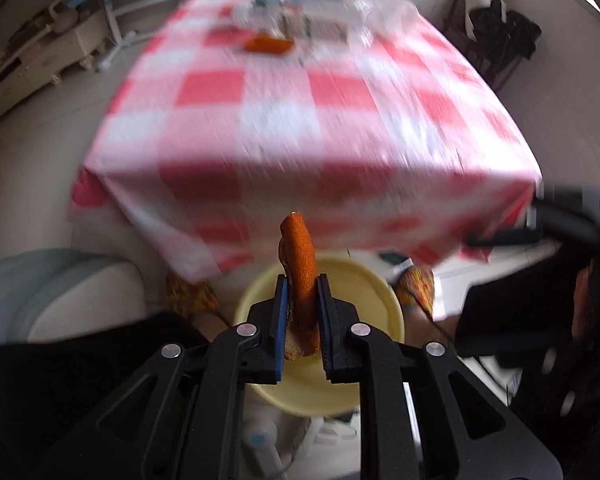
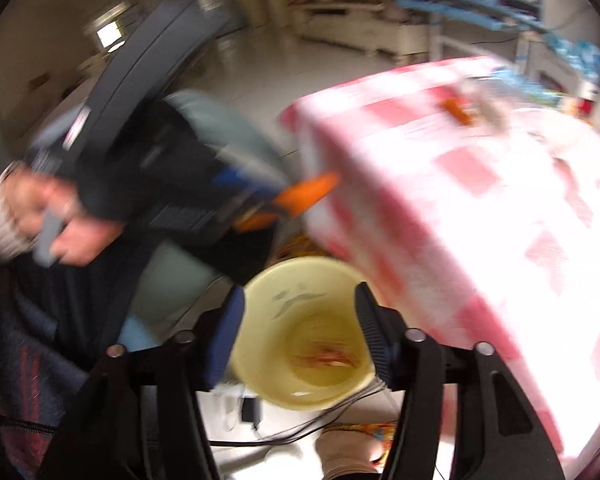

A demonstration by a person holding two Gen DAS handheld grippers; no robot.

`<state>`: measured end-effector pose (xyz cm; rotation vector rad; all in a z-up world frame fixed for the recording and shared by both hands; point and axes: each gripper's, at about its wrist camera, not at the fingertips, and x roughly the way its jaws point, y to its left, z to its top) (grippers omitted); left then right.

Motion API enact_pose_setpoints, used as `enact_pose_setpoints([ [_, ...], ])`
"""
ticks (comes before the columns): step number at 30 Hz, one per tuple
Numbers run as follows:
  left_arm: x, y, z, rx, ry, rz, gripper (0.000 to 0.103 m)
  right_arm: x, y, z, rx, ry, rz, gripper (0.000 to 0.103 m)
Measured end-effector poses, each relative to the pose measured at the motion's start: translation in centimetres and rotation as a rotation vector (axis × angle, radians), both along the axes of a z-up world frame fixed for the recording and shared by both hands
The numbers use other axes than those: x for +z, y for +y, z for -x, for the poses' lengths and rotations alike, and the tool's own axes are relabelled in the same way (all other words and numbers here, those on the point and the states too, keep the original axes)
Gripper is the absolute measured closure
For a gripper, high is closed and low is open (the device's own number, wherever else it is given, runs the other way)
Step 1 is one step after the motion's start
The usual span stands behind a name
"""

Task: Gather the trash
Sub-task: 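Carry both items over the yellow bucket while right tool opens to drop the bag, then reach right tool to the clear plastic bottle and grasp it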

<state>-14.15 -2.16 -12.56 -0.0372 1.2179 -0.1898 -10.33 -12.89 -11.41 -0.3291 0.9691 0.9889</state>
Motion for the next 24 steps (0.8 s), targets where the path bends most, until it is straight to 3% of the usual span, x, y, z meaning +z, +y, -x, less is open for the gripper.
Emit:
enact_pose_setpoints([
  [2,-0.7,-0.8,1.0,-0.035,0.043,-0.006,0.085,0.1,-0.5,0.3,-0.057,-0.042,0.019,0.038],
  [3,-0.9,-1.1,1.3,-0.048,0.05,-0.021,0.076,0.0,-0.3,0.1,-0.072,-0.051,0.028,0.038],
  [4,-0.7,-1.3,1.5,-0.05,0.043,-0.039,0.061,-0.2,-0.2,-0.1,-0.083,-0.056,0.035,0.038],
  [6,0.3,-1.3,1.8,-0.03,-0.017,-0.075,0.048,-0.4,-0.4,-0.4,-0.097,-0.079,0.051,0.036],
  [12,4.3,0.0,0.0,0.07,-0.214,-0.171,0.041,0.2,-1.1,-0.7,-0.132,-0.136,0.046,0.034],
  [15,5.8,0.6,-2.2,0.08,-0.281,-0.167,0.04,0.8,-1.4,-1.1,-0.146,-0.171,0.029,0.034],
  [24,6.4,0.1,-11.8,-0.104,-0.332,-0.209,0.035,1.7,-1.8,-2.8,-0.166,-0.229,0.023,0.029],
])
